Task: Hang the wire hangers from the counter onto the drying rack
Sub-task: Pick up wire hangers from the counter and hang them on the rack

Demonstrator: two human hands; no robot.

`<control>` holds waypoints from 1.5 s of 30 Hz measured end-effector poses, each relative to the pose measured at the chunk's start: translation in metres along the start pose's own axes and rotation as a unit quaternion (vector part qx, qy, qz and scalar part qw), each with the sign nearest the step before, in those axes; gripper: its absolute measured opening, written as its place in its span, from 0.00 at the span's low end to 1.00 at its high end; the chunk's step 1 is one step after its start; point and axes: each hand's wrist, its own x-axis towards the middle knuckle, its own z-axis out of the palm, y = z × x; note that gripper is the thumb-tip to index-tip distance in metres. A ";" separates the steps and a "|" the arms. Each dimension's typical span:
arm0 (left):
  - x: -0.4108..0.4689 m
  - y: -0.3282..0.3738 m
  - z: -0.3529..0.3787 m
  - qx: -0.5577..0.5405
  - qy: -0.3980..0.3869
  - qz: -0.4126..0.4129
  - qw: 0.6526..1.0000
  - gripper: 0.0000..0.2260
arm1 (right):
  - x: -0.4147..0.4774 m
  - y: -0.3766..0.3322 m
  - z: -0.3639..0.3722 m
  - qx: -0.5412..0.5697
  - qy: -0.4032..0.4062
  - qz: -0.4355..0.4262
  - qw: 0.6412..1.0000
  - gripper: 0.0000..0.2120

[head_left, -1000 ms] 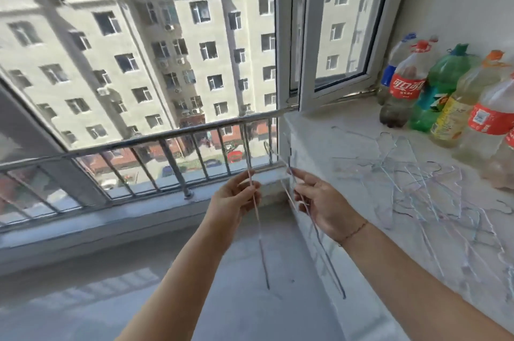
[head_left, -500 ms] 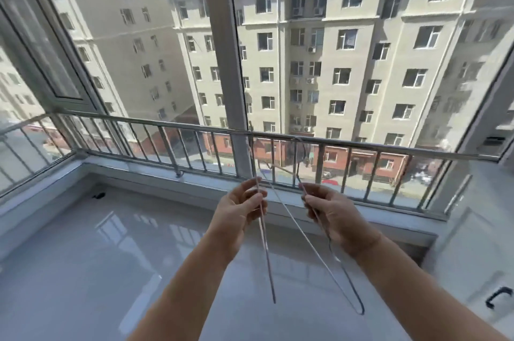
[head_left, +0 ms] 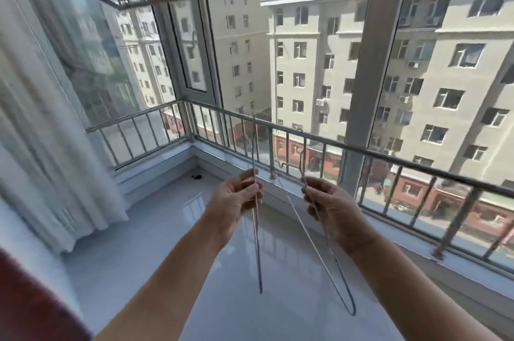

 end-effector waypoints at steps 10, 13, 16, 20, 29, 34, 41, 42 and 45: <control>0.084 0.059 -0.123 0.044 0.102 0.054 0.992 0.13 | 0.145 0.037 0.121 0.003 -0.100 0.022 0.995 0.10; 0.121 0.081 -0.152 0.055 0.125 0.067 0.988 0.12 | 0.199 0.039 0.154 0.012 -0.138 0.021 0.990 0.10; 0.162 0.105 -0.183 0.059 0.139 0.076 0.986 0.13 | 0.253 0.038 0.189 0.019 -0.162 0.018 0.986 0.09; 0.211 0.136 -0.223 0.062 0.158 0.099 0.980 0.13 | 0.323 0.038 0.233 0.027 -0.190 0.020 0.981 0.09; 0.310 0.189 -0.329 0.065 0.174 0.123 0.975 0.14 | 0.443 0.052 0.345 0.041 -0.222 0.017 0.974 0.09; 0.371 0.222 -0.396 0.072 0.150 0.119 0.979 0.13 | 0.507 0.059 0.411 0.038 -0.205 -0.014 0.978 0.10; 0.469 0.297 -0.482 0.092 0.114 0.117 0.982 0.13 | 0.590 0.046 0.500 0.011 -0.171 -0.062 0.983 0.09; 0.484 0.307 -0.491 0.093 0.110 0.118 0.983 0.13 | 0.603 0.043 0.511 0.004 -0.169 -0.073 0.983 0.09; 0.526 0.332 -0.515 0.089 0.100 0.126 0.983 0.13 | 0.641 0.035 0.543 0.011 -0.154 -0.085 0.984 0.09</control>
